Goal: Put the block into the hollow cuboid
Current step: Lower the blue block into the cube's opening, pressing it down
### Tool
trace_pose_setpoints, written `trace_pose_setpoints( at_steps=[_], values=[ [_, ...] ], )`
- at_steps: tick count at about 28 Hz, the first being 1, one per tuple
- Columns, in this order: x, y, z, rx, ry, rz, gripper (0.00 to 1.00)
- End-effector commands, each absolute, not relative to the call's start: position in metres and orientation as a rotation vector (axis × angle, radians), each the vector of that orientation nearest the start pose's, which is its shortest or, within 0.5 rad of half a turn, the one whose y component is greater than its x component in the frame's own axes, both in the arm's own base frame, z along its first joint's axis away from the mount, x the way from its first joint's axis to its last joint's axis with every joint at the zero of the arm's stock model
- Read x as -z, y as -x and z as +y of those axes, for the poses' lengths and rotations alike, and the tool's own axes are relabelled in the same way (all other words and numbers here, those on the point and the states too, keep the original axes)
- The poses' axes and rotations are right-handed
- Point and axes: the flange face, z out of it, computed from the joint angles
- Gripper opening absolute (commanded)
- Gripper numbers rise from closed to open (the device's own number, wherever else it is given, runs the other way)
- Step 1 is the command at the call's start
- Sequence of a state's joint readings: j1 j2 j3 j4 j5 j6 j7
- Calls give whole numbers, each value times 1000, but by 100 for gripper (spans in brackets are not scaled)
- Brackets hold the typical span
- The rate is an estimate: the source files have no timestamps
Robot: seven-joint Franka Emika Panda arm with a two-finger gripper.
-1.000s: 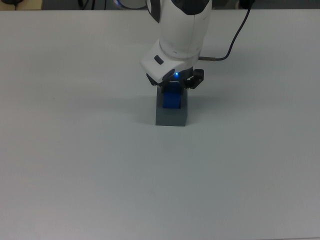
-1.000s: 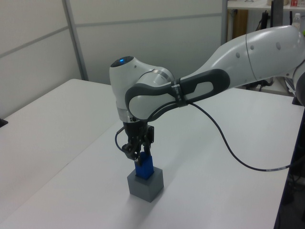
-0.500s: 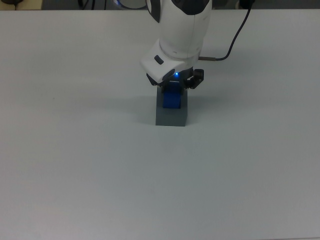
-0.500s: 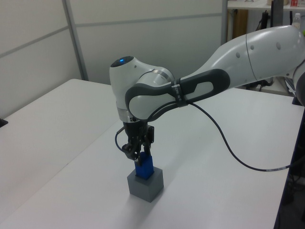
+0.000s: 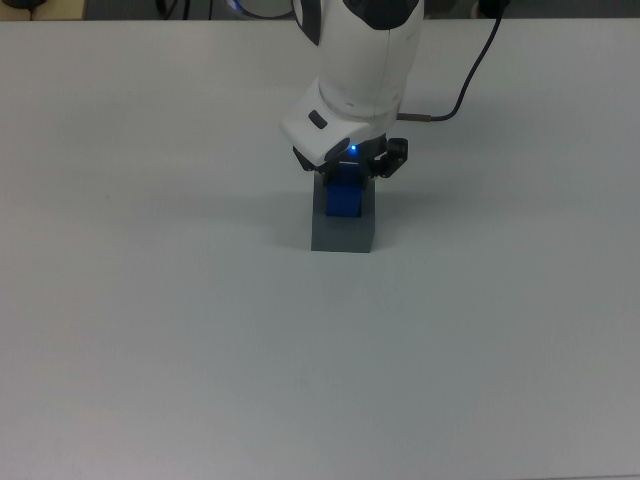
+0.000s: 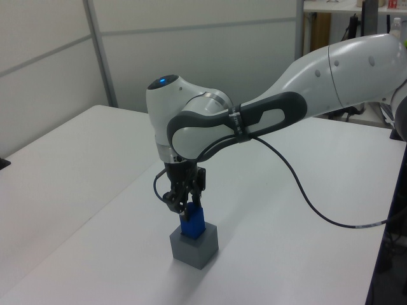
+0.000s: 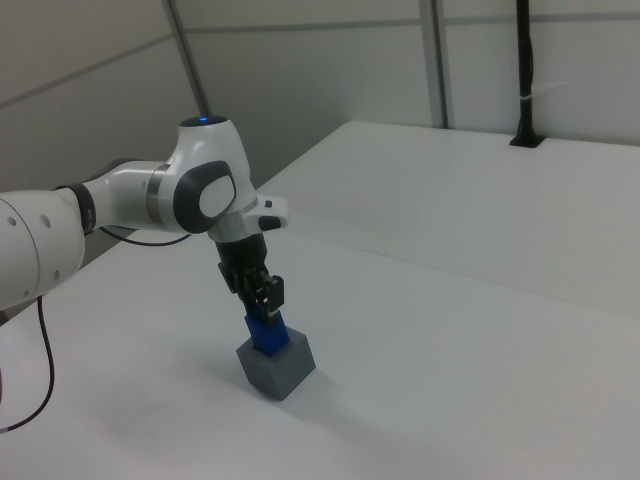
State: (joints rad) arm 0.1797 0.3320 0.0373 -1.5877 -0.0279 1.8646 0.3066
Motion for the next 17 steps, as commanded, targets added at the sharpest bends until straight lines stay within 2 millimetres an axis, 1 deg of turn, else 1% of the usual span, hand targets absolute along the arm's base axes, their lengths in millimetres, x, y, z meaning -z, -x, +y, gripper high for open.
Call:
trace_pose_setpoints(
  at_steps=[1,7,17],
  values=[
    [-446,-629,137,-73,3165,161,3],
    [-453,-628,137,-56,3163,161,3],
    [-435,-621,135,-109,3174,152,3]
  ],
)
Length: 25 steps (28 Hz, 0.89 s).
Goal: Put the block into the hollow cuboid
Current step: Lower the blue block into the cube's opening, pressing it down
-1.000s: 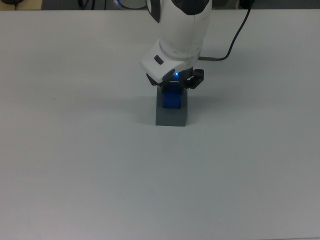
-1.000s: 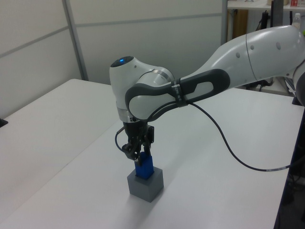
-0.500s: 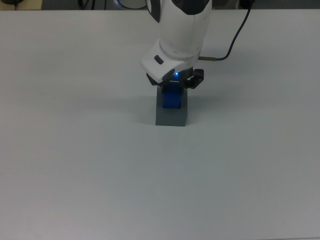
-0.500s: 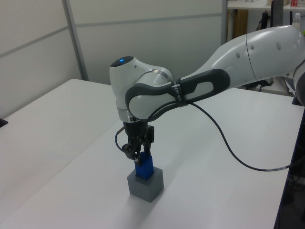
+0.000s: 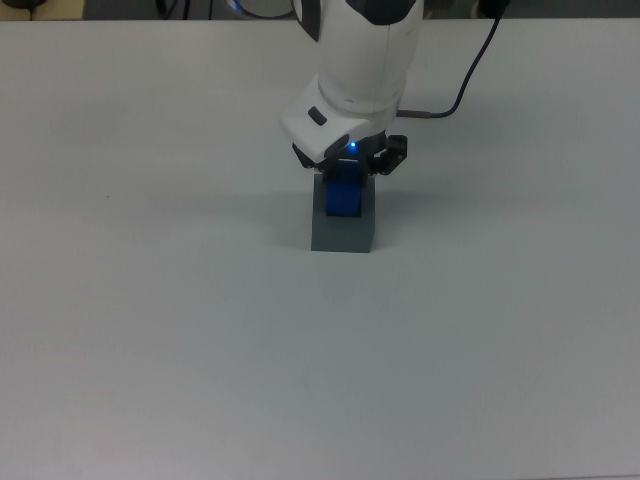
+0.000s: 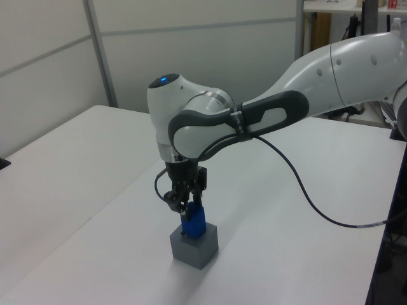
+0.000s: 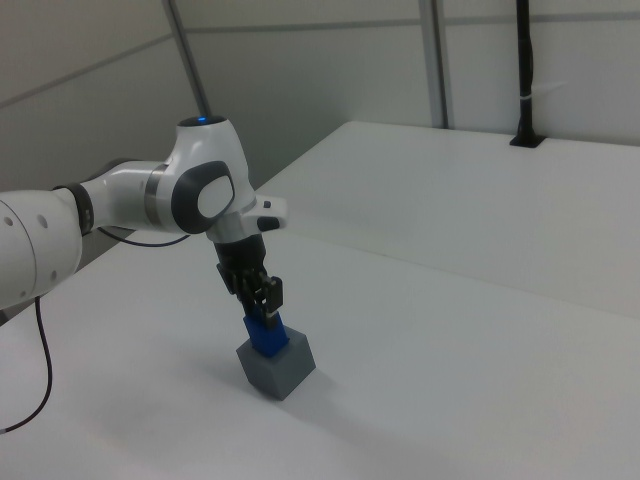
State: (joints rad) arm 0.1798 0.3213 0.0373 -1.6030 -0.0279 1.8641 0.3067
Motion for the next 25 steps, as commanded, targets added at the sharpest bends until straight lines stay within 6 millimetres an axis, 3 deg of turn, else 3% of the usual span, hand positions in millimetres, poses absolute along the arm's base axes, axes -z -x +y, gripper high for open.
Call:
trace_pose_setpoints(
  at_steps=[1,25],
  values=[
    [-434,-621,135,-114,3176,149,3],
    [-430,-628,137,-49,3182,119,6]
  ],
)
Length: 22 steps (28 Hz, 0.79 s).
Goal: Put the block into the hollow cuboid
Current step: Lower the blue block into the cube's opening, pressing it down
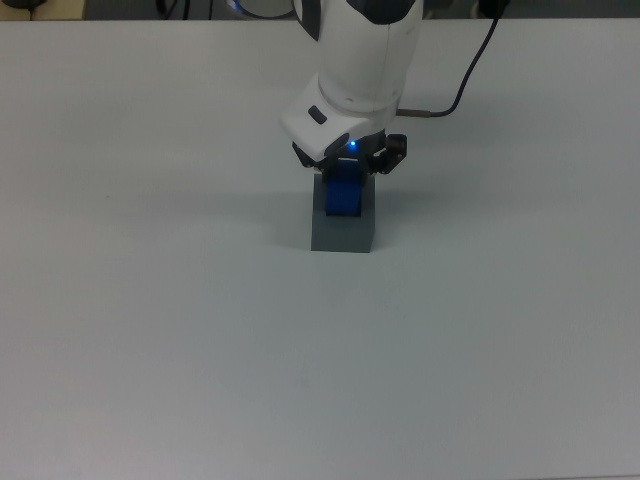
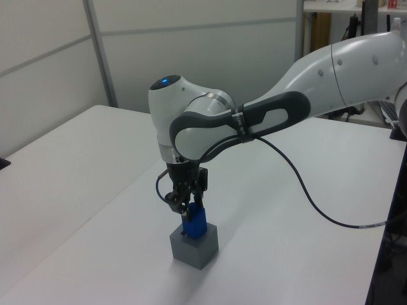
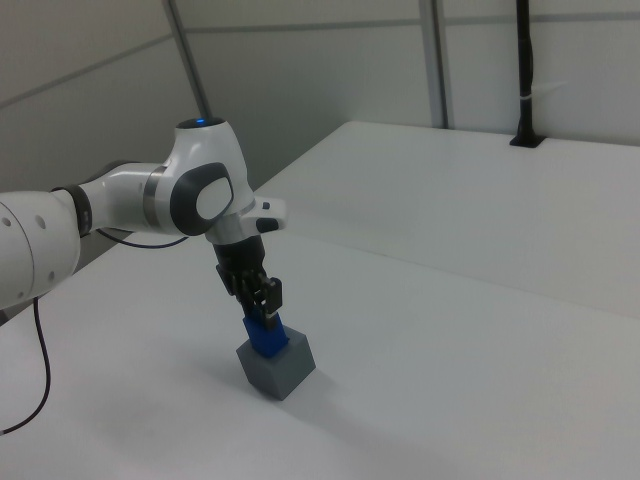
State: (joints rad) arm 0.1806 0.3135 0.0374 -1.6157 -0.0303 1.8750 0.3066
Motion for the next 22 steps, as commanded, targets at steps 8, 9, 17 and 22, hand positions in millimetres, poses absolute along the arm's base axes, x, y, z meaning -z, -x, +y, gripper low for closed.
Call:
trace_pose_setpoints(
  at_steps=[8,9,17,22],
  values=[
    [-427,-630,143,-21,3175,121,7],
    [-425,-630,143,-26,3175,123,7],
    [-416,-631,144,-47,3180,122,22],
    [-421,-631,144,-44,3179,137,100]
  ],
)
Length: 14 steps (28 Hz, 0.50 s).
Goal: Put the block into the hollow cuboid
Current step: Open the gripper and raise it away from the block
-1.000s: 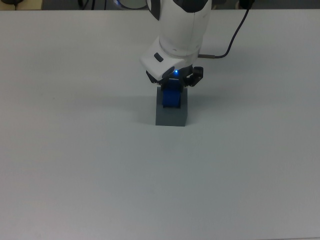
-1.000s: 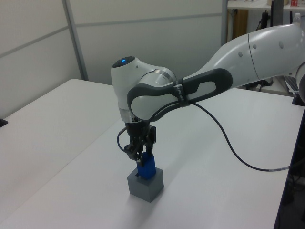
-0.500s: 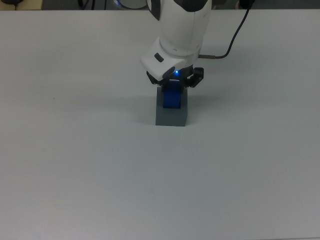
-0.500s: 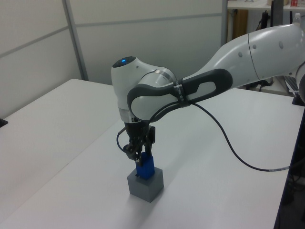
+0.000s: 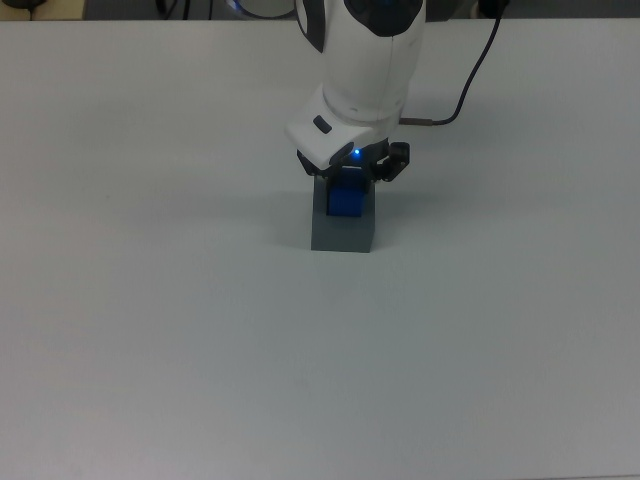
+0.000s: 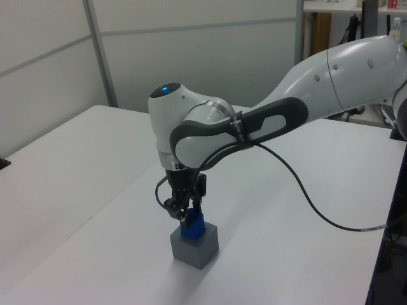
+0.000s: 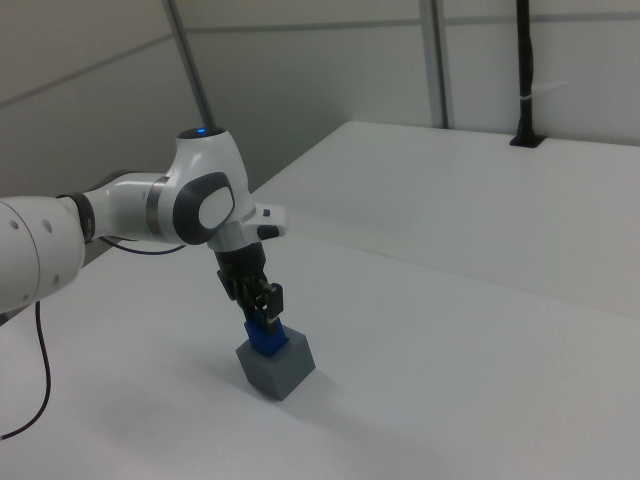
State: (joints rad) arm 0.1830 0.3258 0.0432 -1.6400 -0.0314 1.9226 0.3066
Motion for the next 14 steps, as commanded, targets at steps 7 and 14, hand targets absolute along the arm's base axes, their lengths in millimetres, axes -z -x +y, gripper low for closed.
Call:
trace_pose_setpoints(
  at_steps=[7,14],
  values=[
    [-464,-622,133,5,3175,155,100],
    [-520,-600,115,-5,3182,148,100]
  ],
)
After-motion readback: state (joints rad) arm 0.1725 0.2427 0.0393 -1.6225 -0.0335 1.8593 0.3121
